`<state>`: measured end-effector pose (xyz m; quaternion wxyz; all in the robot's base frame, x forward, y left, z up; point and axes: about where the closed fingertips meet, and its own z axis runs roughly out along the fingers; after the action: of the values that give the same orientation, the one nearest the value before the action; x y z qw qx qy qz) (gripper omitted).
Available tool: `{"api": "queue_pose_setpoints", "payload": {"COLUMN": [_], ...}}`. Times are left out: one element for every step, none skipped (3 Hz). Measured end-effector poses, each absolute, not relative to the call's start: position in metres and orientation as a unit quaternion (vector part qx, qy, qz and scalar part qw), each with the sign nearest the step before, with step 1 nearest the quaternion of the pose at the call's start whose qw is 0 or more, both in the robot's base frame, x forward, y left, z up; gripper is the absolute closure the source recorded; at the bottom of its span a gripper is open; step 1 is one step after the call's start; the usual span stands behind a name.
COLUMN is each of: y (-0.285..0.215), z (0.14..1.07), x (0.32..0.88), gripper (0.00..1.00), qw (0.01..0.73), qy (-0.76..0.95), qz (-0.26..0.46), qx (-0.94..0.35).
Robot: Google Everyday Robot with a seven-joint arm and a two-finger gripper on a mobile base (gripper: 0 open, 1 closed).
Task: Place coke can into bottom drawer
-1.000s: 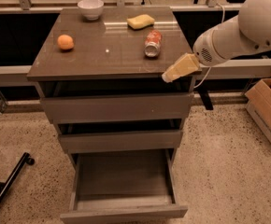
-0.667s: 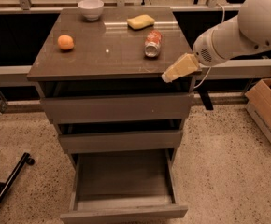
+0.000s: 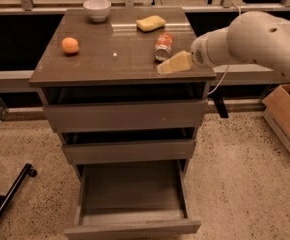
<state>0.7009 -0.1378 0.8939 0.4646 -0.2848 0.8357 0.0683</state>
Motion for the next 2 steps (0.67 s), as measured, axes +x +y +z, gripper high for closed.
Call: {"api": "queue_pose_setpoints", "payload": {"y": [-0.124,-0.109], "z": [0.887,0.875], "x": [0.749,0.790], "gripper": [0.00,0.00], "qw": [0.499,0.511], "qy": [0.830,0.827], "qz": [0.083,0.095], "qx": [-0.237,-0.214]}}
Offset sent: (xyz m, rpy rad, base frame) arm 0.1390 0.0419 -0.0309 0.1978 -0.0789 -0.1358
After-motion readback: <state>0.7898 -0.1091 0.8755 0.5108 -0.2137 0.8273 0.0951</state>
